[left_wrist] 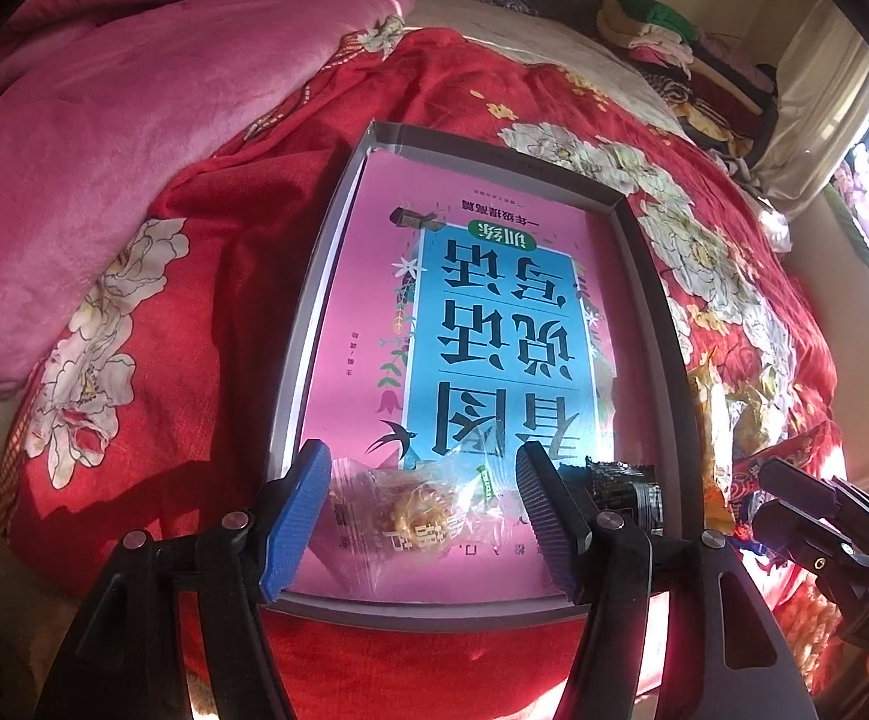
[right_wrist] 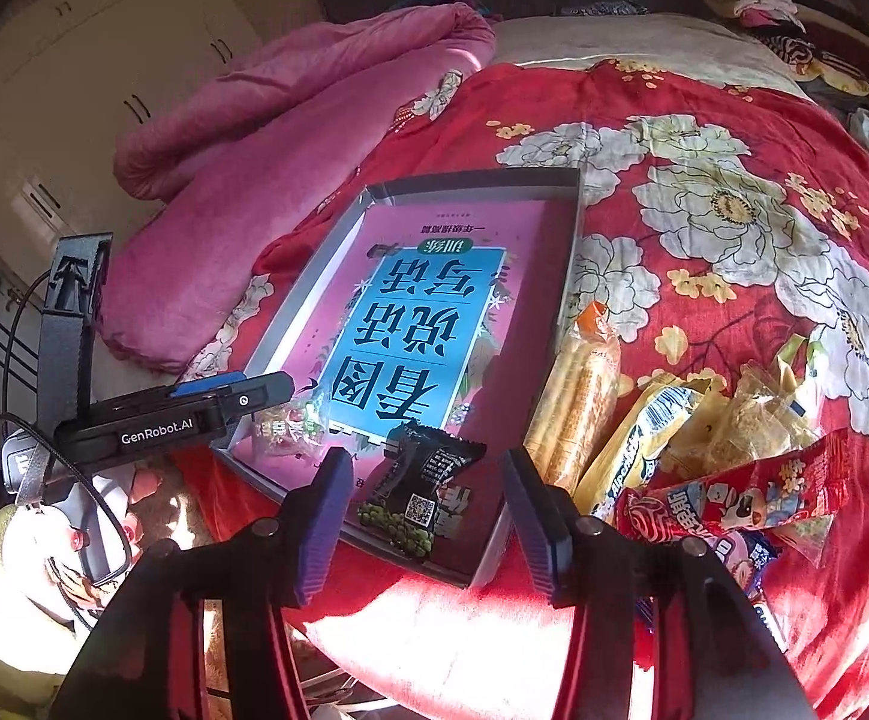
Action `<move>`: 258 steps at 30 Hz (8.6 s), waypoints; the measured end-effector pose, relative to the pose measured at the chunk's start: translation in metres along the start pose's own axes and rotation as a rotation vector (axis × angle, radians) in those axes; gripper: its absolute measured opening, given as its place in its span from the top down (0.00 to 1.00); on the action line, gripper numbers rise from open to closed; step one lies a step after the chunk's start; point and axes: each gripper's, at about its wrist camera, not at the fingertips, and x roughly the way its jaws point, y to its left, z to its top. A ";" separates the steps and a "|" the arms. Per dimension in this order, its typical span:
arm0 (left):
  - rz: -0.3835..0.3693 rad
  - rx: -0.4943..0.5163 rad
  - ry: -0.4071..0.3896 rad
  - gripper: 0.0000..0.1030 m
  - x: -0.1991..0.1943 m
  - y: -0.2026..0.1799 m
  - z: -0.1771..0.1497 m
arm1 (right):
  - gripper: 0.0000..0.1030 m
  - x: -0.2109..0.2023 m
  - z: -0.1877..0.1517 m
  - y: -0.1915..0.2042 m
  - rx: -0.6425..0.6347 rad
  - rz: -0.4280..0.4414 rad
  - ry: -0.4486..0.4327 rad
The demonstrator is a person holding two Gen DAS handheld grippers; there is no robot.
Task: Organize snacks
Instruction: 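Open both tools to release the candy bag and dark packet onto the book, then lift both tools away from the tray toward the remaining snacks, then lower the left tool onto the corn stick bag while the right tool reaches the red candy bag, then close the left tool on the corn sticks while the right tool grasps the red candy bag, then carry the corn sticks with the left tool while the right tool carries the red bag over the tray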
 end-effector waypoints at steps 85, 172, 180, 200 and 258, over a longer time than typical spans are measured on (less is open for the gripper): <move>-0.175 0.315 0.028 0.24 -0.003 -0.159 0.006 | 0.19 -0.085 -0.041 -0.107 0.253 -0.143 -0.208; -0.286 0.277 0.287 0.77 0.063 -0.172 0.018 | 0.82 -0.015 -0.034 -0.130 0.222 0.033 -0.092; -0.296 0.273 0.286 0.77 0.063 -0.171 0.018 | 0.68 0.009 -0.025 -0.116 0.167 -0.006 -0.035; -0.348 0.243 0.235 0.77 0.045 -0.165 0.023 | 0.76 -0.018 -0.019 -0.117 0.189 0.018 -0.109; -0.288 0.003 -0.001 0.77 -0.029 -0.031 0.041 | 0.76 -0.021 0.049 0.017 -0.077 0.093 -0.126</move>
